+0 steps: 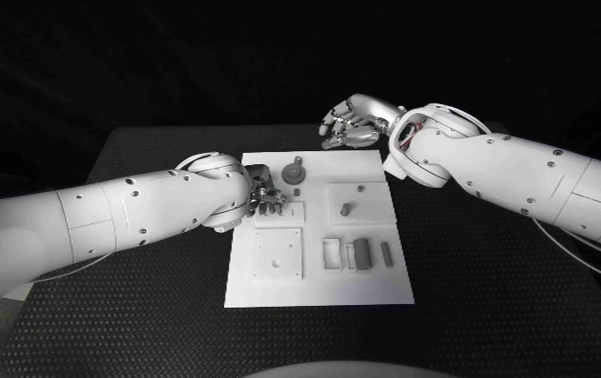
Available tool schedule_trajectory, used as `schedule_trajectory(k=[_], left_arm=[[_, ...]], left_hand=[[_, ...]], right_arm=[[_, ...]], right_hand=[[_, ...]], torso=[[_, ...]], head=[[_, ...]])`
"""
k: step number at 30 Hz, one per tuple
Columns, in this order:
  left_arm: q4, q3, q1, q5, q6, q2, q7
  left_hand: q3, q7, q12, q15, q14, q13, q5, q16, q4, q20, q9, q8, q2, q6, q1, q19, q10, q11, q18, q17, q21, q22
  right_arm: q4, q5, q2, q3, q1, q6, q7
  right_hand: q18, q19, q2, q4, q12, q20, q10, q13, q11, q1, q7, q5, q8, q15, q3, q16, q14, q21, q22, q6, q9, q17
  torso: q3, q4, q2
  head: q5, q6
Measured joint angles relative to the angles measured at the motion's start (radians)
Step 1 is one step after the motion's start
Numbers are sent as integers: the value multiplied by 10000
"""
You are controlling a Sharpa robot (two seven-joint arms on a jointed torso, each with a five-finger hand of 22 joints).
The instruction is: Assemble the parts on the task board
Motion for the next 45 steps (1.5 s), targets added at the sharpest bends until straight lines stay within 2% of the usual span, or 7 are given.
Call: schedule_trajectory(k=[7,18,23,36,41,43,45], left_arm=[[-5,0,-7,-70,36,1,9],[5,1,-11,-103,64,-19,38],[8,1,-11,-109,32,-43,69],[85,2,-12,-114,-410,-171,220],[113,2,-15,-115,-650,-198,267],[118,1,-18,-137,-748,-201,287],[132,1,-26,-227,-831,-213,310]], left_hand=[[103,0,47,0,0,-23,1,41,-39,-31,21,-15,16,3,-117,142,1,0,0,-60,-32,17],[440,-18,47,-1,0,-48,-154,41,-326,-29,41,-15,-149,25,-283,146,13,-13,-1,-133,-78,37],[513,-24,47,-1,0,-71,-221,41,-330,-32,42,-58,-181,32,-315,178,14,-14,-1,-158,-78,37],[771,-21,14,71,-71,-158,-372,40,-447,-36,40,-165,-338,38,-401,186,-43,44,-1,-300,-225,35],[1039,-20,-41,105,-106,-222,-582,40,-493,-35,17,-243,-608,39,-260,186,-97,97,0,-380,-350,13],[1130,-20,-71,106,-106,-256,-1019,-10,-503,-34,5,-308,-708,40,-161,185,-97,97,0,-437,-435,-10],[1130,-19,-71,105,-106,-263,-1149,-11,-503,-28,1,-309,-751,40,-118,181,-97,97,0,-458,-435,-13]], right_arm=[[-3,6,-3,0,0,28,0],[2,16,-7,0,0,75,0],[-13,26,-13,0,0,105,0],[9,64,-45,-3,-58,234,-18],[55,72,-68,-6,-121,276,-26],[55,76,-76,-6,-136,286,-30],[55,79,-89,-6,-149,293,-34]], right_hand=[[1,0,0,0,0,0,0,0,0,0,-2,0,0,0,0,0,0,0,0,2,0,0],[2,0,0,0,0,0,0,-8,0,0,-14,0,0,2,0,0,2,0,0,15,0,1],[1,0,0,0,0,1,0,-16,0,0,-15,0,0,-19,0,0,-19,0,0,16,-1,1],[2,0,0,0,-38,1,0,-27,0,0,-18,0,0,-20,0,0,-20,0,0,20,-1,-7],[2,0,0,0,-38,1,0,-27,0,0,-13,0,0,-20,0,0,-20,0,0,16,-1,-7],[2,0,-24,0,-38,1,0,-27,0,-24,2,0,-37,-20,0,0,-20,0,0,1,-2,-7],[3,-1,-40,0,-38,1,0,-27,0,-41,2,0,-38,-19,0,0,-20,0,0,1,-1,-7]], torso=[[6,0,0],[6,5,-5],[3,6,-5],[-4,12,-9],[-2,6,-8],[0,5,-8],[1,5,-7]], head=[[-12,-21],[-43,-2],[-52,9],[-47,82],[-29,105],[-29,113],[-29,121]])
